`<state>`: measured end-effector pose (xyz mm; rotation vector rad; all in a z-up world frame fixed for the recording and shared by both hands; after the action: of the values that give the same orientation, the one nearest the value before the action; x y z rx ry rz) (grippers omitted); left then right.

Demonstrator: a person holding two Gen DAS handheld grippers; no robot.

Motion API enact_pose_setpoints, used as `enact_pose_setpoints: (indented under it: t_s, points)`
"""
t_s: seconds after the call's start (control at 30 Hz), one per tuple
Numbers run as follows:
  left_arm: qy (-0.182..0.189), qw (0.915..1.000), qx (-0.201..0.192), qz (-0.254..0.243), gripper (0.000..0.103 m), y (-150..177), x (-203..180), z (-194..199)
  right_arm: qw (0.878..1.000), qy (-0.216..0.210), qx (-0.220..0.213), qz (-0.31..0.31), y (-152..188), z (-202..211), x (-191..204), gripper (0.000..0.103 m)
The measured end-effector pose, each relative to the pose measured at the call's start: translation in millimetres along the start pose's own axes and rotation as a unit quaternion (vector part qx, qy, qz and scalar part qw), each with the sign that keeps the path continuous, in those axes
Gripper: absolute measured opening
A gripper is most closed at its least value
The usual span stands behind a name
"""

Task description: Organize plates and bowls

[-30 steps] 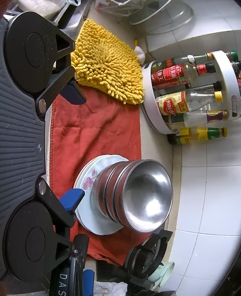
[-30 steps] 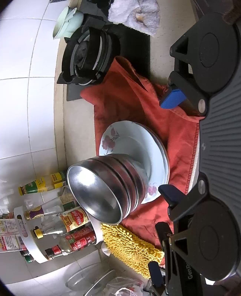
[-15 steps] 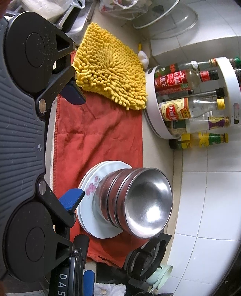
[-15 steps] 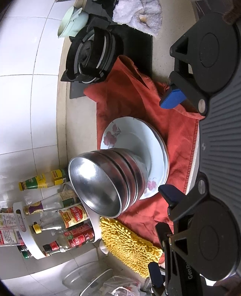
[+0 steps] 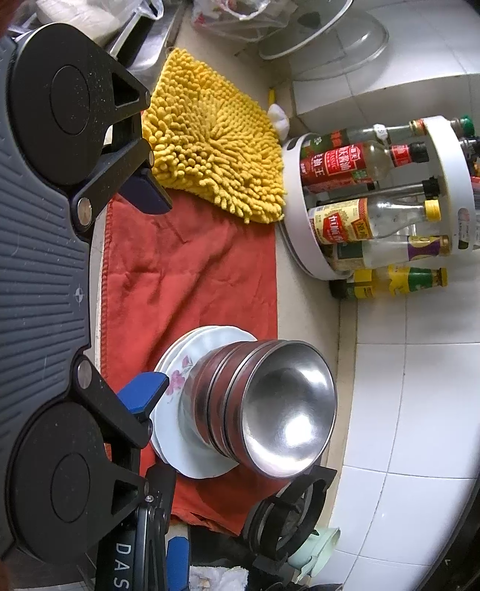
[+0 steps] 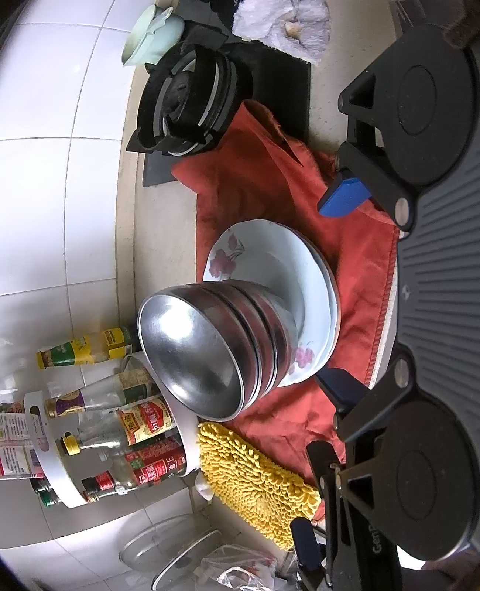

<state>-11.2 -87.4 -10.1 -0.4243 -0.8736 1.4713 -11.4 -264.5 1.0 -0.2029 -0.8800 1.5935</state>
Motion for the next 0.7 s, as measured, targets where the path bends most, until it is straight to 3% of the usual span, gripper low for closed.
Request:
enact_pose_setpoints:
  t_s: [0.7]
  points:
    - [0.008,0.9999,-0.013,0.002,0.092,0.3,8.7,2.3,1.000,-0.001,-0.004,0.011,-2.0,0.4,8.1,0.085]
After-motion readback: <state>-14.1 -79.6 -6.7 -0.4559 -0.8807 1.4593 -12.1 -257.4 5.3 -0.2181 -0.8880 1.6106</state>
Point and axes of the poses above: each gripper's, at about its wrist camera, not at the fingertips, and z roughly against the way its jaws point, x to its left, y to its underside, the point moved 4 cm from there along -z, roughly the way its jaws point, and after that the axes turned 15 degrees about -y, right-handed, at the moved point
